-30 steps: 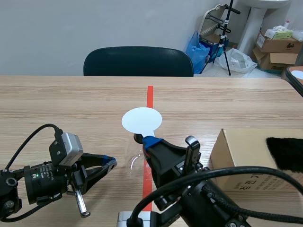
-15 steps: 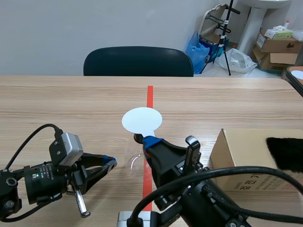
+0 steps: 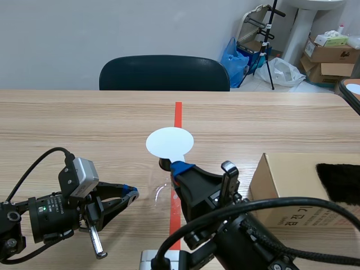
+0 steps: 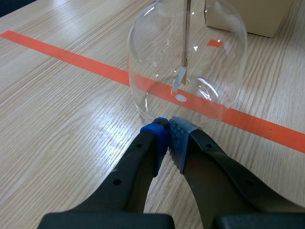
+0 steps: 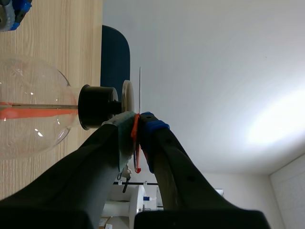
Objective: Do the electroscope experiment
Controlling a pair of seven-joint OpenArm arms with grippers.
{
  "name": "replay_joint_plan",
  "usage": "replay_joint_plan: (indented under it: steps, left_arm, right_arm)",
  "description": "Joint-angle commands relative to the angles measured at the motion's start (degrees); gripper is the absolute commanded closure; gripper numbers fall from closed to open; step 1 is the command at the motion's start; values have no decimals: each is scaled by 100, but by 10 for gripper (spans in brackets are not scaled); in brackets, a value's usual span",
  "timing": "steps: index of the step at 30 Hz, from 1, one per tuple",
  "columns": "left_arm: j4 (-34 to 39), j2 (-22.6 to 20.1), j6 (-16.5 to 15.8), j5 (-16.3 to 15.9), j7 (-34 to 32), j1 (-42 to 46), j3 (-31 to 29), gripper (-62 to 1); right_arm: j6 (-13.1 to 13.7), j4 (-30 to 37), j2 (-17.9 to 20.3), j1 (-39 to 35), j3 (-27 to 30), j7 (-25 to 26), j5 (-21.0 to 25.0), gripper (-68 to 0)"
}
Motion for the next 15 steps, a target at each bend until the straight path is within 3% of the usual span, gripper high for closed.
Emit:
replay_joint_plan:
  steps: [1, 7, 15]
  left_arm:
    - [118, 11, -11, -55, -76, -17, -59, -30]
    - [118, 11, -11, -55, -76, -17, -59, -30]
    - [118, 11, -11, -55, -79, -17, -59, -30]
  right_arm:
    - [-87, 22, 26, 22, 13, -90, -4, -17]
    - [-87, 33, 26, 22, 13, -540, -4, -17]
    - [-85, 122, 28, 17, 13, -1663, -4, -17]
